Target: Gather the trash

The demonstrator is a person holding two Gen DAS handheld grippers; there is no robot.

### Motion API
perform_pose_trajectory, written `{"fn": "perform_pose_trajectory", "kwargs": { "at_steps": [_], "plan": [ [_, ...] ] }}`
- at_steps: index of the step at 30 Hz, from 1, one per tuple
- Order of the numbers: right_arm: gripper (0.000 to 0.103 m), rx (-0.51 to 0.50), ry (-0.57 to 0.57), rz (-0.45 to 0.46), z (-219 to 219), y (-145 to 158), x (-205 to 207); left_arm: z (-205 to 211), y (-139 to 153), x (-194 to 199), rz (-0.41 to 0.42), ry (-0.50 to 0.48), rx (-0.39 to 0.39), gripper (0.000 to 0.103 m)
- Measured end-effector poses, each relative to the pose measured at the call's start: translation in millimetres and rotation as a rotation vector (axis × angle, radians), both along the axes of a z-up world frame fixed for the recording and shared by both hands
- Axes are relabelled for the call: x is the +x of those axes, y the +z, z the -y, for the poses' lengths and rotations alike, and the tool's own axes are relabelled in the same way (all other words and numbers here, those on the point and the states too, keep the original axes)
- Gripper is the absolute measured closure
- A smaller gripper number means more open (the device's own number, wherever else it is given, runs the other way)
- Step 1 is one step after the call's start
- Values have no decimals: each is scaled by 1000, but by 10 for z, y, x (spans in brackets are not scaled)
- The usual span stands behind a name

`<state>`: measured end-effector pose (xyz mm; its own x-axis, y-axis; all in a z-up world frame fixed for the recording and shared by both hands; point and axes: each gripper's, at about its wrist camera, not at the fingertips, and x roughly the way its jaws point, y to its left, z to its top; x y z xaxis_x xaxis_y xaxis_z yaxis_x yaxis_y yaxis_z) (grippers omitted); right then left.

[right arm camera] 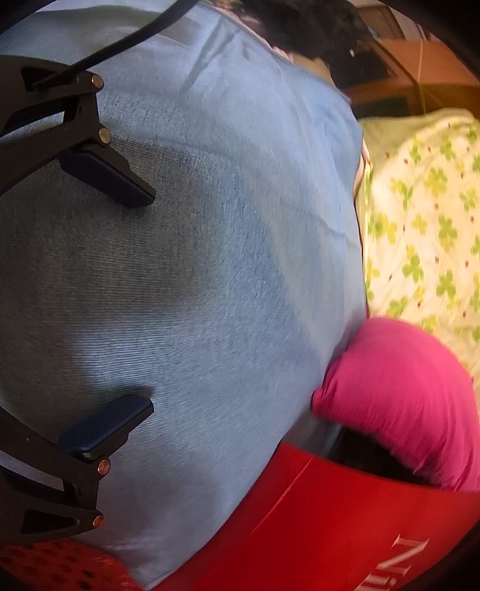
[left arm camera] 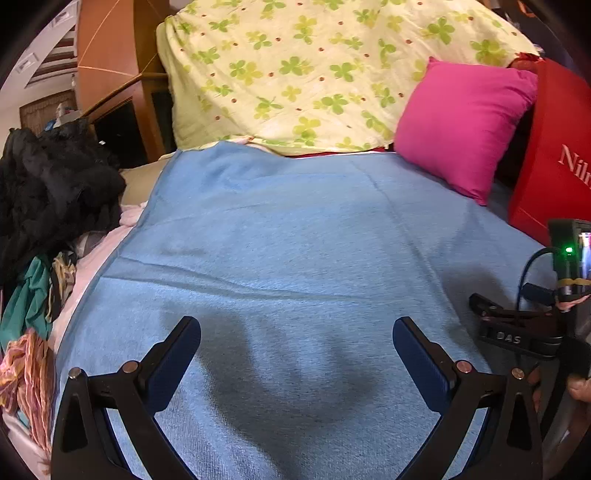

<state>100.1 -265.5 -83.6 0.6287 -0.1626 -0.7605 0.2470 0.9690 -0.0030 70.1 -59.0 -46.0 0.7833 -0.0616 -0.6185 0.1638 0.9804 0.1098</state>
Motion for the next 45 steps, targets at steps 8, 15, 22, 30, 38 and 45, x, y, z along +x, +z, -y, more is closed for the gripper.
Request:
{"fn": "perform_pose_trajectory", "kwargs": {
  "at_steps": [8,15,22,30,38,45],
  "plan": [
    [0,6,37,-46,-388,213,-204,-299,277,-391,57,12,2,0],
    [0,-58,190,118,-751,1124,-1162,-589,709,-1125,105,52,-8,0],
    [0,-63,132,291,-532,2047,-2475,-357,1213,-1948,186,-5,33,0],
    [0,-179,-5,390,-197,2700,-3676,131,1667,-2645,274,-129,48,0],
    [0,-220,-118,418,81,2946,-4216,601,1904,-2964,316,-214,66,0],
    [0,-219,-185,411,249,2919,-4380,859,1987,-3140,329,-248,88,0]
  ]
}}
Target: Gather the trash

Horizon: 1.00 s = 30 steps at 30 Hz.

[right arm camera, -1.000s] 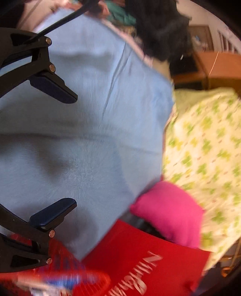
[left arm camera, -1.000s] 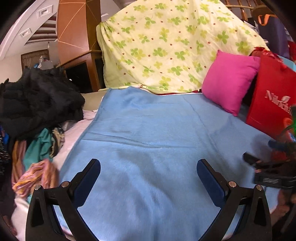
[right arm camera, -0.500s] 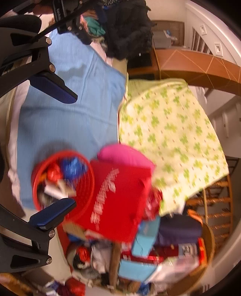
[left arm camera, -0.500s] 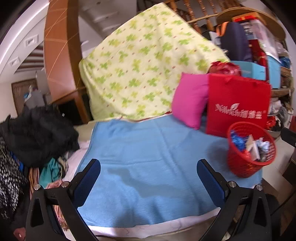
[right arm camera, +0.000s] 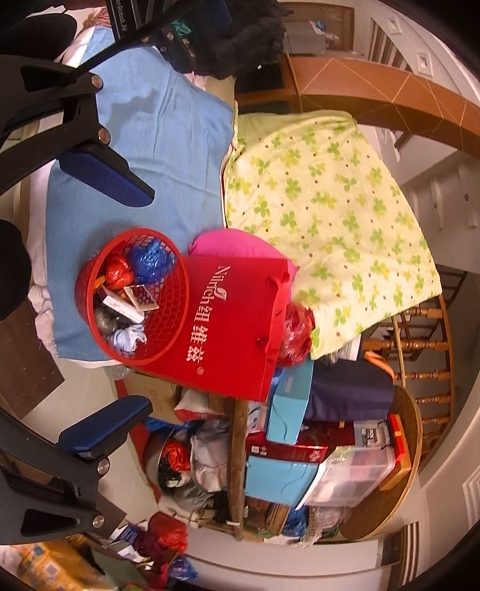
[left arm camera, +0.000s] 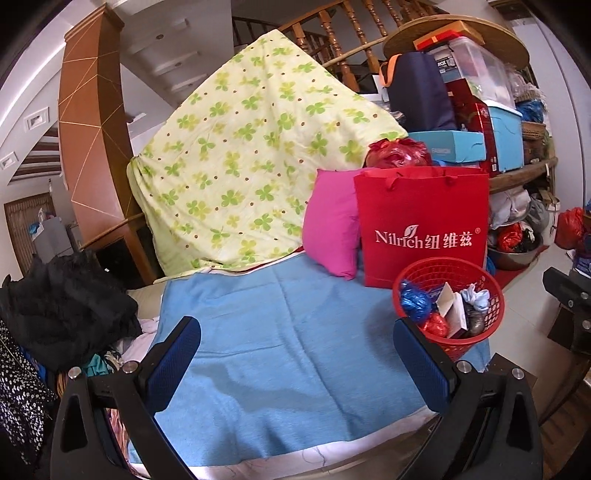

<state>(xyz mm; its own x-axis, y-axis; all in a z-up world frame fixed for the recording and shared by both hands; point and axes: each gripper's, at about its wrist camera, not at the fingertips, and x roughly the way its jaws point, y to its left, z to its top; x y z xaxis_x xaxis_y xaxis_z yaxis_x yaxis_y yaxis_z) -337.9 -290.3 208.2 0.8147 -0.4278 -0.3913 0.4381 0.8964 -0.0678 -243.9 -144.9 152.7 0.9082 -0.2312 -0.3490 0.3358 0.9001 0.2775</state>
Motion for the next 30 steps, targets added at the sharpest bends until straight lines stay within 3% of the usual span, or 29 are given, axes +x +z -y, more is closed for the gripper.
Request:
{"fn": "perform_pose_trajectory", "kwargs": {
  "at_steps": [30],
  "plan": [
    [0,45,-65,6,125,93,-262,318,145,-378,53,-38,49,0]
  ]
}}
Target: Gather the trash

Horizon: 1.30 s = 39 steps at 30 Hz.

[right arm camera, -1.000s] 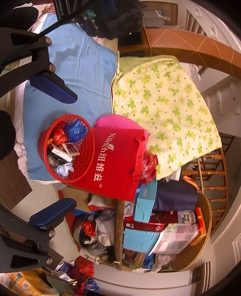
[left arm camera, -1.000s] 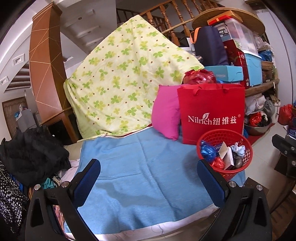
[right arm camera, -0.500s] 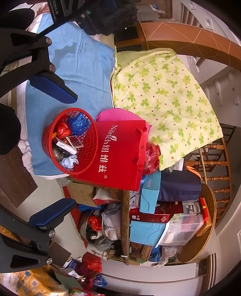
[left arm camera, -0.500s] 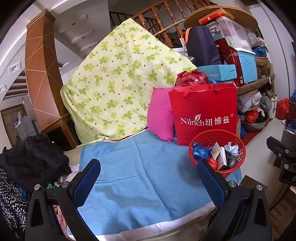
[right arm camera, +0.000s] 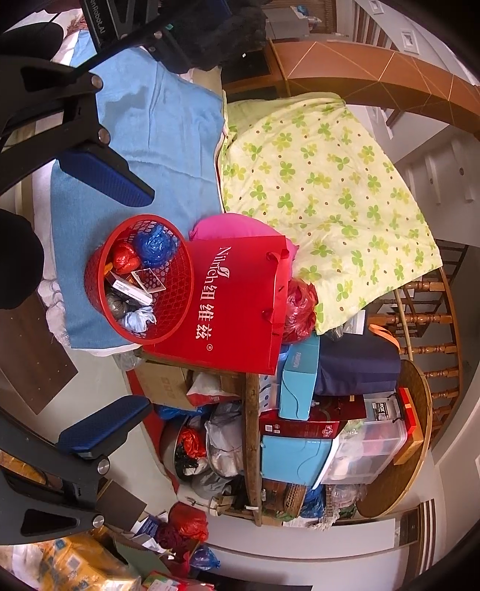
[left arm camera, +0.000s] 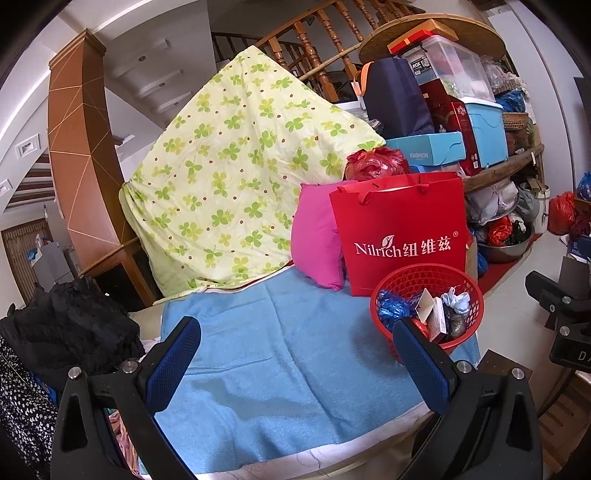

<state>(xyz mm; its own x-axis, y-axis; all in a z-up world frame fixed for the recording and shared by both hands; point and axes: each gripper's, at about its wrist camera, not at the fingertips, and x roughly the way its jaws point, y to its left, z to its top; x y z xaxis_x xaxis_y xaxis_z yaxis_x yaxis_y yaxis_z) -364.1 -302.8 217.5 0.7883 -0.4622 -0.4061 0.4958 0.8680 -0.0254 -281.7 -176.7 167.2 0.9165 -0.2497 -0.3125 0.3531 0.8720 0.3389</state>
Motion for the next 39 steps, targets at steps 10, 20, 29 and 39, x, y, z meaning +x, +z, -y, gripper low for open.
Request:
{"fn": "perform_pose_trajectory", "kwargs": {
  "at_steps": [10,20,29,39],
  "plan": [
    [0,-9,-2,9,-14,69,-65,46,66,-80,26,-10,16,0],
    [0,-4,-11,27,-51,120,-116,12,61,-95,49,-9,28,0],
    [0,-8,0,25,-127,147,-92,-77,42,-77,52,6,24,0],
    [0,-5,5,17,-182,110,-4,-159,10,-18,46,23,17,0]
  ]
}}
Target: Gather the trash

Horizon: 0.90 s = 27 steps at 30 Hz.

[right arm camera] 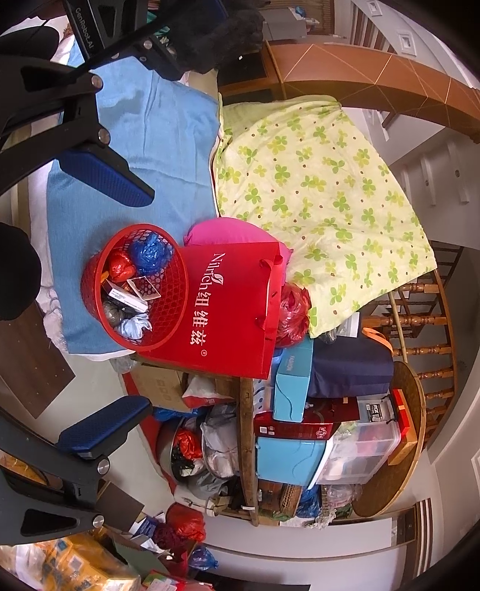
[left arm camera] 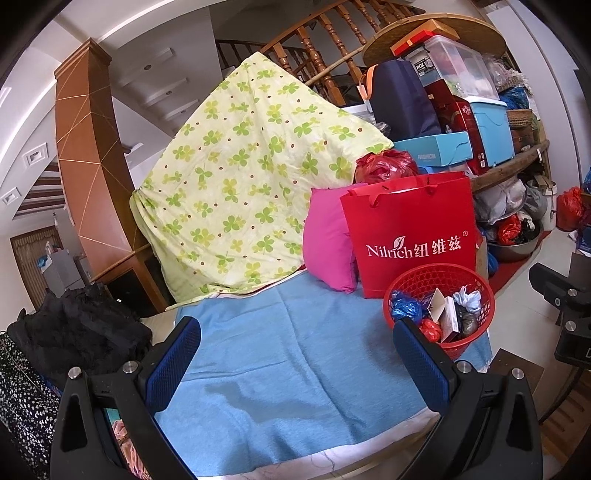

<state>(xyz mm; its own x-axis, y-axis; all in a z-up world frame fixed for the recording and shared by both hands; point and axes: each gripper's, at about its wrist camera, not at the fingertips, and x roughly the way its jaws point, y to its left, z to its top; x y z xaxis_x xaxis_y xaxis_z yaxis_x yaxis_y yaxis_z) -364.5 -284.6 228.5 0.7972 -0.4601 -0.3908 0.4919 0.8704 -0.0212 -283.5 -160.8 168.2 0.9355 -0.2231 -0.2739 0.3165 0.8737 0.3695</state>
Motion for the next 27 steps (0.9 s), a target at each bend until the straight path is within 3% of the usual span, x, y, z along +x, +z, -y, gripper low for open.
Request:
{"fn": "perform_pose_trajectory", "kwargs": {
  "at_steps": [27],
  "plan": [
    [0,35,6,26,-85,-76,112,-101,-87,87,-3,36,-11,0]
  ]
}}
